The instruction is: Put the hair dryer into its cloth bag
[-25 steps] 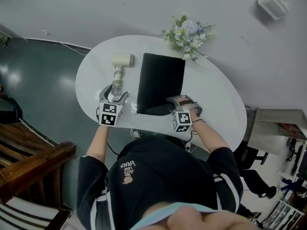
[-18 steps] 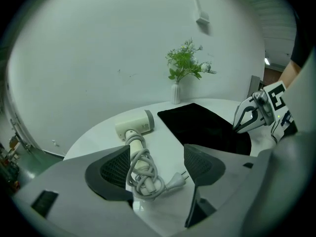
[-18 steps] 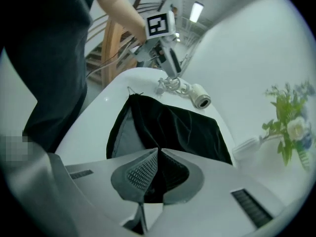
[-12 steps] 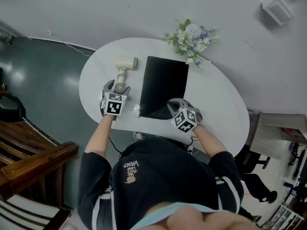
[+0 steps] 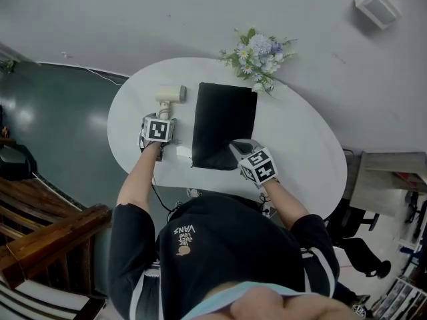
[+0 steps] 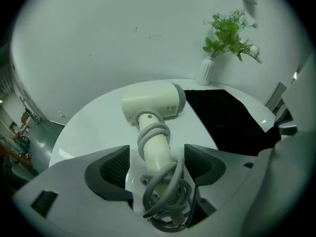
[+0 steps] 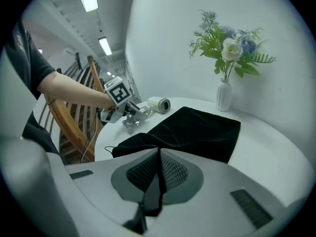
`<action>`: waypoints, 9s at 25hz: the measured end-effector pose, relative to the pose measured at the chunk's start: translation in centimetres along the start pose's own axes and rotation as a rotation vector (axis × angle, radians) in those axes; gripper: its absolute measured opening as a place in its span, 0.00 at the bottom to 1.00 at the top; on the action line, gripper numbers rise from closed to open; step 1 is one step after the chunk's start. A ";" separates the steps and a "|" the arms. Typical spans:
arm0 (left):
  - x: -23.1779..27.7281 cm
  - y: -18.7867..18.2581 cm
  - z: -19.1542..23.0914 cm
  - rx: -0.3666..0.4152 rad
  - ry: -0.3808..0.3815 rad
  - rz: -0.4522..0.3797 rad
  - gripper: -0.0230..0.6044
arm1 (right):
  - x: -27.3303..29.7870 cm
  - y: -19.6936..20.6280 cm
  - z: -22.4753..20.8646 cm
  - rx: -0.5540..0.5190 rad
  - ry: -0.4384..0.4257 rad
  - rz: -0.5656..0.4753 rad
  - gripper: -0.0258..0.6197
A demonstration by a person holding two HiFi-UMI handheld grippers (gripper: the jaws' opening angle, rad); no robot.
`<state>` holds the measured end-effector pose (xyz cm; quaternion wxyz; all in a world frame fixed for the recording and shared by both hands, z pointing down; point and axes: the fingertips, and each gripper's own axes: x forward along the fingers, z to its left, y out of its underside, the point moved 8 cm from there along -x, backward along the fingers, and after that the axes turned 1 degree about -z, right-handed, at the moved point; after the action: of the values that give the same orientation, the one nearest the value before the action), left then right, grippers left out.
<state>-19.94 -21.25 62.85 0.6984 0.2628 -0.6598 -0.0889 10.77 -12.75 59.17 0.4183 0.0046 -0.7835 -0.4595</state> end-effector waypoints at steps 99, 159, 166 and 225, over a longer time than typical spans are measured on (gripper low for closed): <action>-8.7 16.5 -11.0 0.099 0.371 -0.043 0.41 | 2.3 -4.0 11.0 0.170 -0.040 -0.225 0.11; 2.0 -2.4 -15.8 0.096 0.352 -0.152 0.41 | -0.3 -2.3 5.3 0.214 -0.063 -0.205 0.11; 2.1 -2.4 -15.9 0.120 0.325 -0.187 0.44 | -0.2 -2.2 4.9 0.235 -0.063 -0.209 0.11; -20.5 11.6 -7.4 0.108 0.222 -0.710 0.14 | -4.6 0.6 13.9 0.203 0.258 -0.454 0.12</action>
<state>-17.70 0.06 50.59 0.6767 0.5195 -0.4516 -0.2614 4.78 -0.66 53.41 0.3984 0.2803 -0.7448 -0.4562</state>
